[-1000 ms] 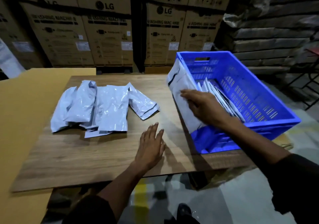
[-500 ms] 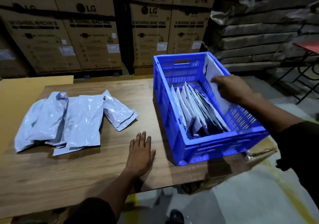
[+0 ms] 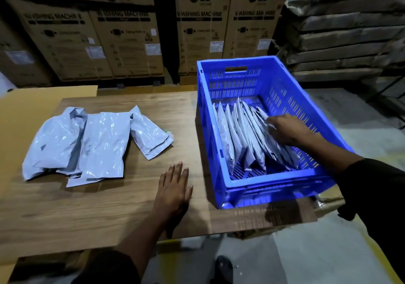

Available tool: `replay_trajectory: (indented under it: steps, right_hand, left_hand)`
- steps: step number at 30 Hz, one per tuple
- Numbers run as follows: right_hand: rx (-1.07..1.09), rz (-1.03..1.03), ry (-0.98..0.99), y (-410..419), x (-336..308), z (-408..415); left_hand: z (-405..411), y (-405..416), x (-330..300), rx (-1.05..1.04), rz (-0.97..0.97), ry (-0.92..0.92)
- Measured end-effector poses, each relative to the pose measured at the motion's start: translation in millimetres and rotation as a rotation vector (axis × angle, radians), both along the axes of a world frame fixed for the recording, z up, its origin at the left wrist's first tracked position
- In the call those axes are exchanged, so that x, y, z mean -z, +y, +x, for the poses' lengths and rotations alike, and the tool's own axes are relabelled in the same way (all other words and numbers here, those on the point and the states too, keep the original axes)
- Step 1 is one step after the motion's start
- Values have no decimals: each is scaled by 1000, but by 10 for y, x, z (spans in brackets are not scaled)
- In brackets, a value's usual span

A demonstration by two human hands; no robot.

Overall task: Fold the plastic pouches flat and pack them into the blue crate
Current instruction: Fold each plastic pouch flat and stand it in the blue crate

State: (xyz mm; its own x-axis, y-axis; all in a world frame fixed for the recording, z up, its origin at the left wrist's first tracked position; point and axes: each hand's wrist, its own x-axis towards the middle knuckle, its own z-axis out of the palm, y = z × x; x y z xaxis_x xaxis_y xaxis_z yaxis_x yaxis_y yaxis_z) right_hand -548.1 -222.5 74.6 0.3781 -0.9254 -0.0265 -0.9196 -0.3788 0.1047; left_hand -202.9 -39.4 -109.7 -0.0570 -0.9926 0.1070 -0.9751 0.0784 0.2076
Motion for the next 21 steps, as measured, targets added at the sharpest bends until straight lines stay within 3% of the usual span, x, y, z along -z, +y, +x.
replay_trajectory:
  steps: [7,13,15,18,21]
  right_hand:
    - [-116,-283,-299,169,-443,904]
    - [-219,-206,-466,398,-860,2671]
    - [-216,-94,-516,532,-658,3119]
    - [-208,79,-372,744,-27,3464]
    - [-196,95,-257,748,566,3523]
  left_hand:
    - [118,76,-4,53,-12,20]
    - [620,278,53,77,-34,21]
    - [791,318,69,67,-46,18]
    - [1119,447,104,45,-52,-30]
    - [1402,573,84,-28,-54,-33]
